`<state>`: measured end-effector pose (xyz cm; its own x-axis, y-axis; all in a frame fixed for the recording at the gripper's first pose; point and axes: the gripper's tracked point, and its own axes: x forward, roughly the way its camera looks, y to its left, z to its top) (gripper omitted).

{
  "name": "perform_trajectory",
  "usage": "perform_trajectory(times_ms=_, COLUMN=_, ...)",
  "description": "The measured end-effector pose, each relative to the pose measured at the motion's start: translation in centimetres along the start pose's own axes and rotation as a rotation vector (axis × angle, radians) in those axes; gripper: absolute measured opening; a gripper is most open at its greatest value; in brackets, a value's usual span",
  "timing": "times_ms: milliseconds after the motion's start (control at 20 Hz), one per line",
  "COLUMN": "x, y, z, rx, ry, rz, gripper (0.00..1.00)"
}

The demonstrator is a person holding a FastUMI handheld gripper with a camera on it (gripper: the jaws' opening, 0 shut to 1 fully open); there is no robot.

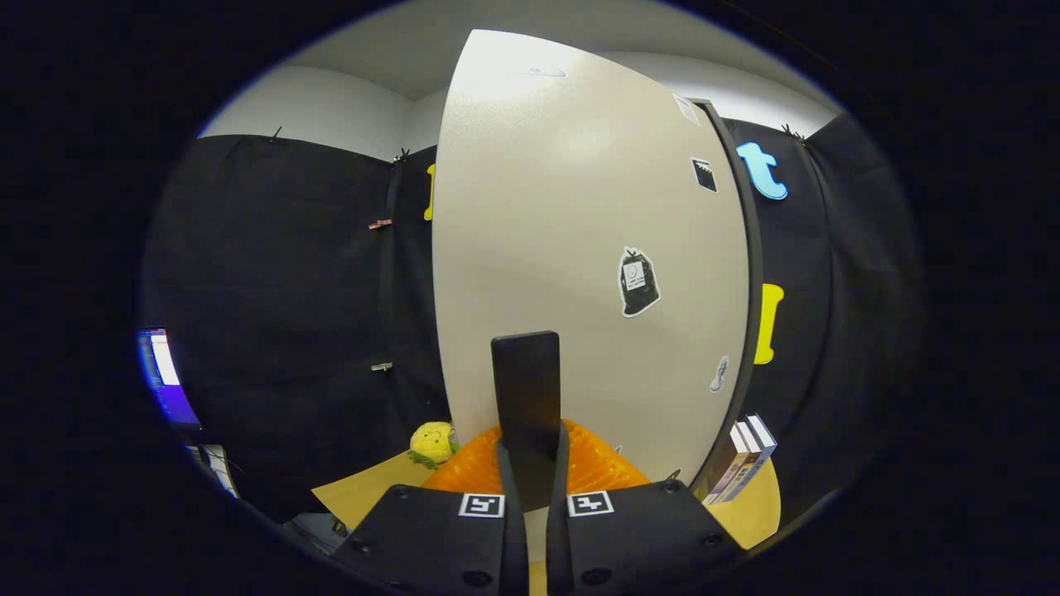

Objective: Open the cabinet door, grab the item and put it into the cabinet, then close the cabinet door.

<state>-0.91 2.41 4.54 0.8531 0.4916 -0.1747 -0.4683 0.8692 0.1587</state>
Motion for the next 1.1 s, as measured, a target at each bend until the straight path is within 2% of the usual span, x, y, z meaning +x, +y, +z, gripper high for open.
perform_trajectory(times_ms=300, x=-6.4, y=-5.9, z=0.3, rx=-0.009, ry=-0.005, rz=-0.097, gripper=0.12)
perform_trajectory(times_ms=650, x=-11.7, y=-17.7, z=0.8, rx=-0.046, ry=-0.038, rz=-0.348, gripper=0.10)
perform_trajectory(times_ms=700, x=-12.9, y=-19.0, z=1.4, rx=-0.030, ry=-0.055, rz=-0.350, gripper=0.06)
perform_trajectory(times_ms=800, x=-14.0, y=-19.3, z=1.5, rx=0.106, ry=-0.045, rz=-0.298, gripper=0.05)
perform_trajectory(times_ms=850, x=-14.8, y=-19.6, z=1.2, rx=0.126, ry=-0.050, rz=-0.291, gripper=0.07)
perform_trajectory(times_ms=950, x=-16.4, y=-19.4, z=0.2, rx=0.082, ry=-0.061, rz=-0.291, gripper=0.14)
perform_trajectory(times_ms=1100, x=-16.9, y=-18.8, z=0.2, rx=0.065, ry=-0.047, rz=-0.324, gripper=0.14)
